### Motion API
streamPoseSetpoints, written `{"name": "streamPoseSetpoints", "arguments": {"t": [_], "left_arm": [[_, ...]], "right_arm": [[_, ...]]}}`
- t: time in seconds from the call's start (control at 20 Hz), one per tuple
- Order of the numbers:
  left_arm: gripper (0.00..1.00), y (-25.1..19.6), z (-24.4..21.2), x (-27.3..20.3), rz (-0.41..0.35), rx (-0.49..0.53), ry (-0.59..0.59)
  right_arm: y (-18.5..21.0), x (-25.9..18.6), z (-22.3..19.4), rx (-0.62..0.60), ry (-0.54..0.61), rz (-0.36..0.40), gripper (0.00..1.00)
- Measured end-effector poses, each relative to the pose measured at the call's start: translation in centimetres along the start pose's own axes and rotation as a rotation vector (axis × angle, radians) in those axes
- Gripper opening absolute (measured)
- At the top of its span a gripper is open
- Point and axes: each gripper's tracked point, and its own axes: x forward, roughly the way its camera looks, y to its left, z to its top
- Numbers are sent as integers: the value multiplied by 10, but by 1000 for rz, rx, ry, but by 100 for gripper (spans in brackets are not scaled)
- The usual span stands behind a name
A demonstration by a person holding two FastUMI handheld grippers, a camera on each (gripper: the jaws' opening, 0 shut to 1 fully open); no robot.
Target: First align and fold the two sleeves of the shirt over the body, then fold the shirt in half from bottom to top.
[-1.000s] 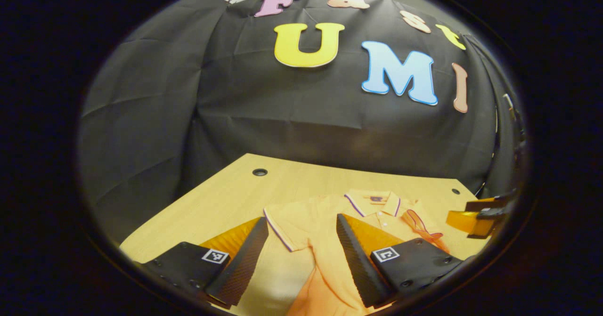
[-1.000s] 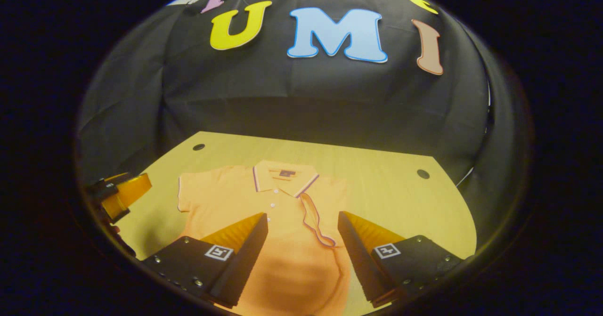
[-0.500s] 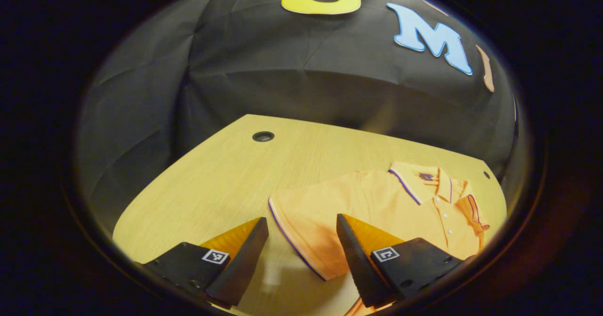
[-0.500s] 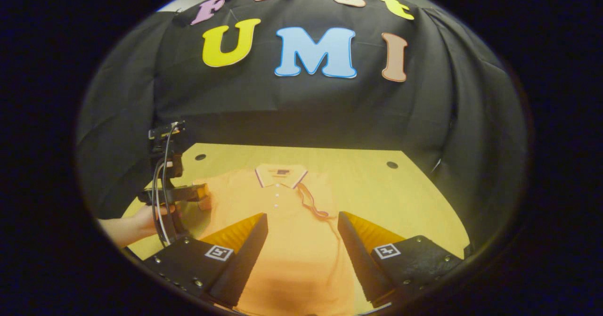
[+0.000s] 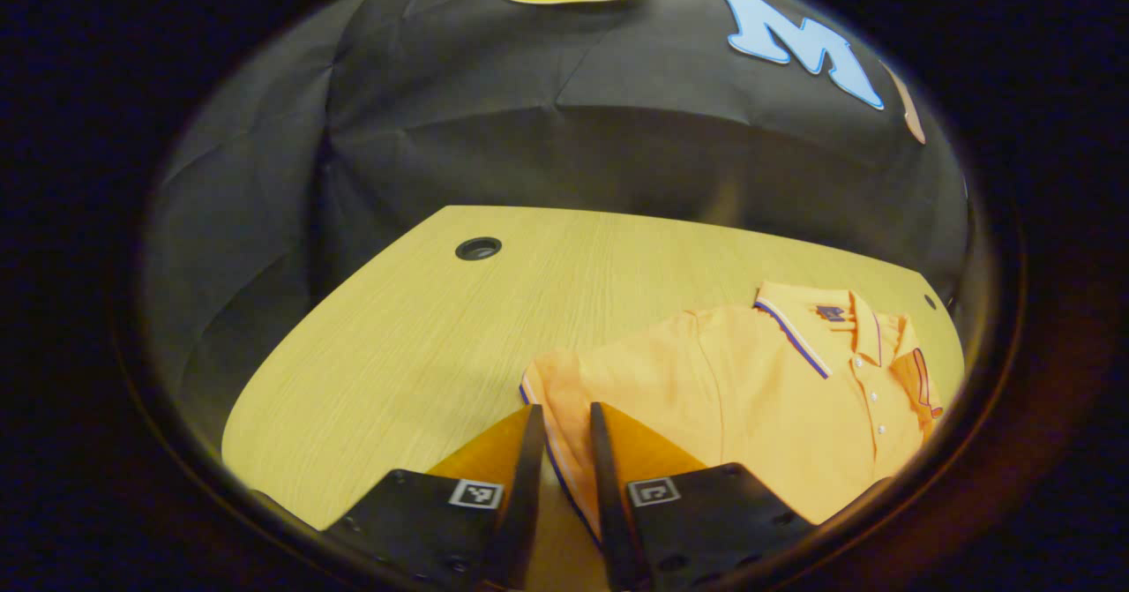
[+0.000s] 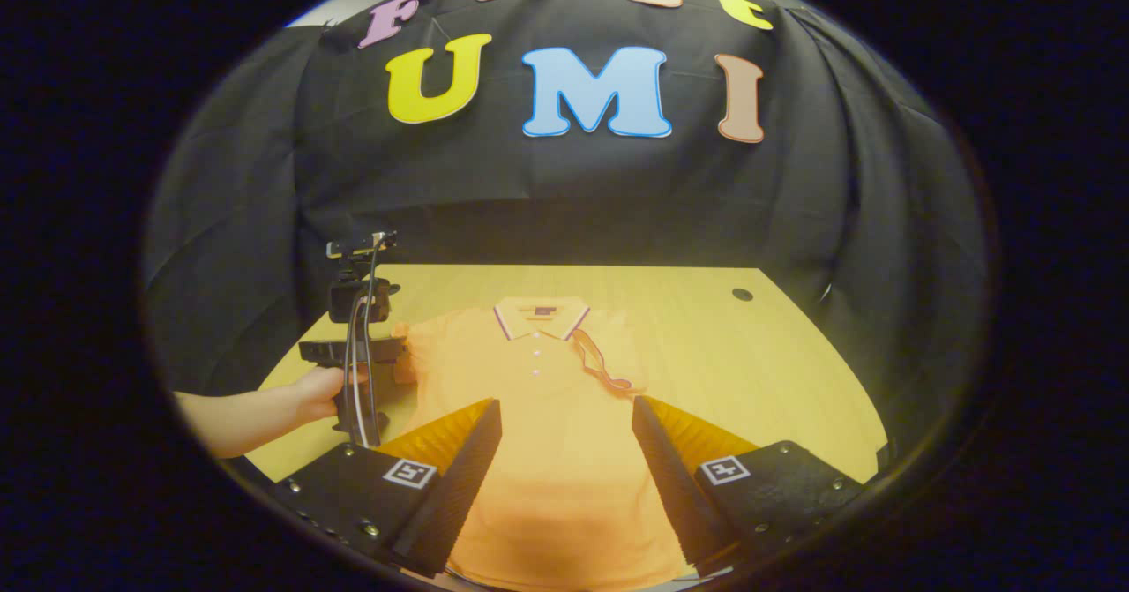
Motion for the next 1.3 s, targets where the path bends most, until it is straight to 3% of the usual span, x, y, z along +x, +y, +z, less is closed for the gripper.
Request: {"name": "streamPoseSetpoints", "arguments": {"t": [0.05, 0.15, 0.35, 0.5, 0.75, 0.85, 0.9, 0.95, 1.05, 1.1, 1.2, 1.3], "left_arm": [[19, -3, -1, -1, -17, 8, 7], [7, -7, -1, -5, -26, 14, 21], [6, -26, 26, -25, -59, -17, -55], [7, -72, 60, -50, -145, 21, -145], [6, -146, 35, -50, -260, 154, -105], [8, -154, 27, -50, -282, 174, -79], [13, -161, 24, -54, -311, 168, -63], [26, -163, 21, -58, -327, 163, -52], [43, -166, 20, -76, -346, 154, -41], [65, -165, 21, -87, -347, 150, -47], [89, -146, 19, -131, -304, 152, -83], [91, -134, 0, -166, -284, 150, -79]], "right_arm": [[-4, -3, -2, 7, -1, -9, 90], [-17, -8, -4, 38, -9, -34, 93], [-36, -15, -9, 70, -9, -77, 93], [-49, -17, -20, 83, 6, -106, 93], [-55, -18, -31, 106, 36, -149, 90], [-57, -17, -35, 115, 42, -159, 93], [-58, -17, -39, 116, 44, -157, 93], [-59, -19, -40, 111, 44, -152, 90], [-59, -16, -40, 96, 38, -116, 91], [-61, -13, -41, 86, 36, -104, 91], [-64, -14, -48, 60, 35, -46, 91], [-65, -20, -60, 38, 41, -9, 91]]}}
